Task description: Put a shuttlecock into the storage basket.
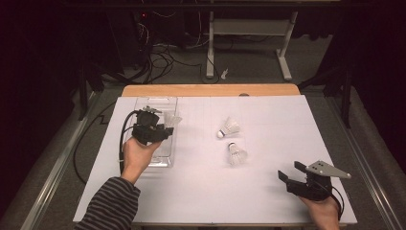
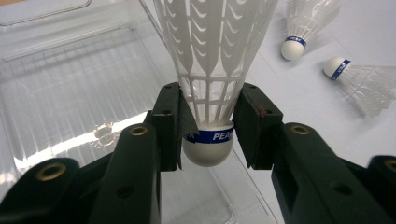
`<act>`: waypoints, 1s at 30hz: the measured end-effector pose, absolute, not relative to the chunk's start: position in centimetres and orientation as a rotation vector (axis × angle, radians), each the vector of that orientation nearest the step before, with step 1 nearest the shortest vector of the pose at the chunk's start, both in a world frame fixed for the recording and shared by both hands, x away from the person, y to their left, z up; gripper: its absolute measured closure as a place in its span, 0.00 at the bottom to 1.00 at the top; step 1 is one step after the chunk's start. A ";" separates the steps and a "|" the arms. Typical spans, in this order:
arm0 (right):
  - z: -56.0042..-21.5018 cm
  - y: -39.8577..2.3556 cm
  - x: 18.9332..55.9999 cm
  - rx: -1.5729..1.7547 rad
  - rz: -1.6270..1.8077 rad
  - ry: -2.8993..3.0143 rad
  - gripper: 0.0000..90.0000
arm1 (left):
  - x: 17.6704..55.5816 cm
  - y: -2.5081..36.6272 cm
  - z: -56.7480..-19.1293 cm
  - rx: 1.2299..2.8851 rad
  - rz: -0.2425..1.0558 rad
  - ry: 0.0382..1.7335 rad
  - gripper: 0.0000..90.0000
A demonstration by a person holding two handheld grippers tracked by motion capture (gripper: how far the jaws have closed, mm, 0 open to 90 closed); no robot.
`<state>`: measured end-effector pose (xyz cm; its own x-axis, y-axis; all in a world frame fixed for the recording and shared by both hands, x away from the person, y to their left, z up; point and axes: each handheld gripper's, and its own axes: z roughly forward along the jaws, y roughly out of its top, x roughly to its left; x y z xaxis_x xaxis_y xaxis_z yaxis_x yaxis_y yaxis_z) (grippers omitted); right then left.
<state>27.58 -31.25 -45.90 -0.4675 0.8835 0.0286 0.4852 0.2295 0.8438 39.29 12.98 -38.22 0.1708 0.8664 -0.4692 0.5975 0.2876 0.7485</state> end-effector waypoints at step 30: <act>-45.9 -31.3 27.6 1.254 1.149 2.048 0.31 | 42.4 14.0 -38.2 1.401 0.353 1.630 0.71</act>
